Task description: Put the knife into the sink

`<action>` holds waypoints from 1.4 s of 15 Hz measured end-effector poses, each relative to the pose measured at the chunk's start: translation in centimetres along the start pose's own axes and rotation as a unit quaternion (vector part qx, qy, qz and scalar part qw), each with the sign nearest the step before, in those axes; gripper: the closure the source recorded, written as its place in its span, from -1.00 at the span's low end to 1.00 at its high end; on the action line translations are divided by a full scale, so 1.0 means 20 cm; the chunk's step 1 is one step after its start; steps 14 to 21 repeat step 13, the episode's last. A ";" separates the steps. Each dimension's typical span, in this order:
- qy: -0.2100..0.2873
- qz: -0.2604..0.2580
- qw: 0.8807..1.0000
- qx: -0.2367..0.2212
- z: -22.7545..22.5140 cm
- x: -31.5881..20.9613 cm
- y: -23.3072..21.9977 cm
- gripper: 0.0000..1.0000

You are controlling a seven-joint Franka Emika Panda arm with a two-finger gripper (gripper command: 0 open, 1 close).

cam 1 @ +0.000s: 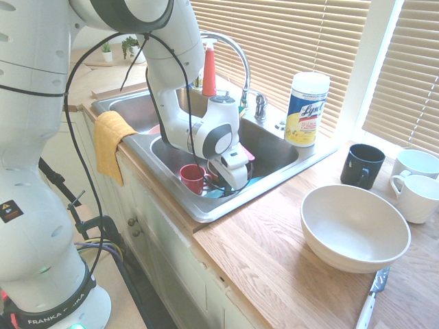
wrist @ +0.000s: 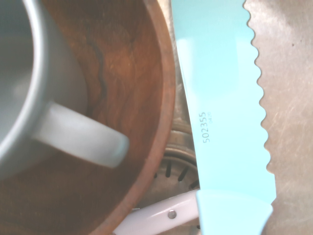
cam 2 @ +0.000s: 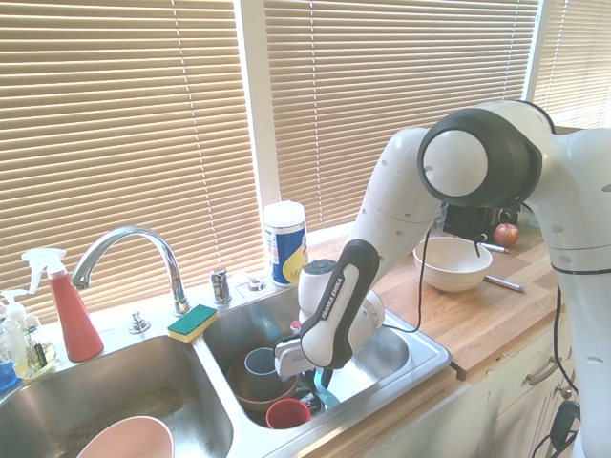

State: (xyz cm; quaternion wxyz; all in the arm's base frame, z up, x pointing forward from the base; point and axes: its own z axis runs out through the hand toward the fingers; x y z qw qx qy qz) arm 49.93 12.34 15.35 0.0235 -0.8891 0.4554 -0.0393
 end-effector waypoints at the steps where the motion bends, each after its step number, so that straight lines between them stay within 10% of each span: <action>1: -0.001 -0.002 1.000 0.000 0.00 0.00 0.00 -1.00; 8: 0.011 -0.024 0.999 0.031 -0.23 0.04 -0.08 -1.00; 13: 0.007 -0.066 0.997 0.026 -0.80 0.07 -0.15 -1.00; 21: 0.007 -0.066 0.997 0.026 -0.80 0.07 -0.15 -1.00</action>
